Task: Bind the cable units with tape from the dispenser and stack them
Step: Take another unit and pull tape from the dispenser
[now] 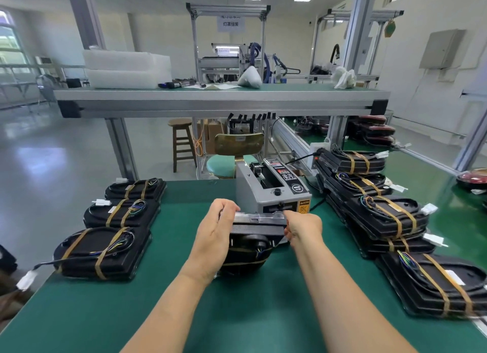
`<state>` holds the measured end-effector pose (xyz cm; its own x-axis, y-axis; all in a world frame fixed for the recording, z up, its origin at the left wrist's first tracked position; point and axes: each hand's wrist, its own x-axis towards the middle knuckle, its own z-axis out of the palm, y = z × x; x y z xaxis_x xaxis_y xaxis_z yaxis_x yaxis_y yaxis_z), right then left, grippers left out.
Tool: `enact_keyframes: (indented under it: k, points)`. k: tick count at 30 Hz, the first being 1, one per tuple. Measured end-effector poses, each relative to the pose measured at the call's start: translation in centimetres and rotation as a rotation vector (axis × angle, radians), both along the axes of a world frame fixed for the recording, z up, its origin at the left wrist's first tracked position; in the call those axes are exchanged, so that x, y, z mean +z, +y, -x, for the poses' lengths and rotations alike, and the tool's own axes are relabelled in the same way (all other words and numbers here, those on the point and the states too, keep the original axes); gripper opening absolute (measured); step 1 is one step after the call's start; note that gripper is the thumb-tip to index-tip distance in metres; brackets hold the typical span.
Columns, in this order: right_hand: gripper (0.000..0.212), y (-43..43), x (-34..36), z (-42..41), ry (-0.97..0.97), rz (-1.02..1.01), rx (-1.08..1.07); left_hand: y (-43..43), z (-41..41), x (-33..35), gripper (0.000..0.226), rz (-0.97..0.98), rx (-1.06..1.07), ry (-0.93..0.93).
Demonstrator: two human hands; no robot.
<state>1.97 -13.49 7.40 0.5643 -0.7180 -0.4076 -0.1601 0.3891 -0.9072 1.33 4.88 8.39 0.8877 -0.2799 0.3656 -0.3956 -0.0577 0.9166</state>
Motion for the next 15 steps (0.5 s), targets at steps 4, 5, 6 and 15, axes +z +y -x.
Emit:
enact_keyframes:
  k: [4,5,6,15]
  points:
    - [0.032,0.6,0.2,0.1,0.046,0.124,-0.006,-0.6,0.2,0.3,0.023,0.011,0.044,-0.018]
    - [0.033,0.6,0.0,0.1,0.025,0.119,-0.014,-0.6,0.2,0.3,0.022,0.018,0.06,-0.025]
    - [0.032,0.7,-0.1,0.2,-0.015,0.085,-0.023,-0.5,0.2,0.4,0.021,0.03,0.075,-0.032]
    - [0.017,5.0,4.1,5.7,-0.52,-0.152,0.066,0.3,-1.0,0.0,0.028,0.042,0.239,-0.037]
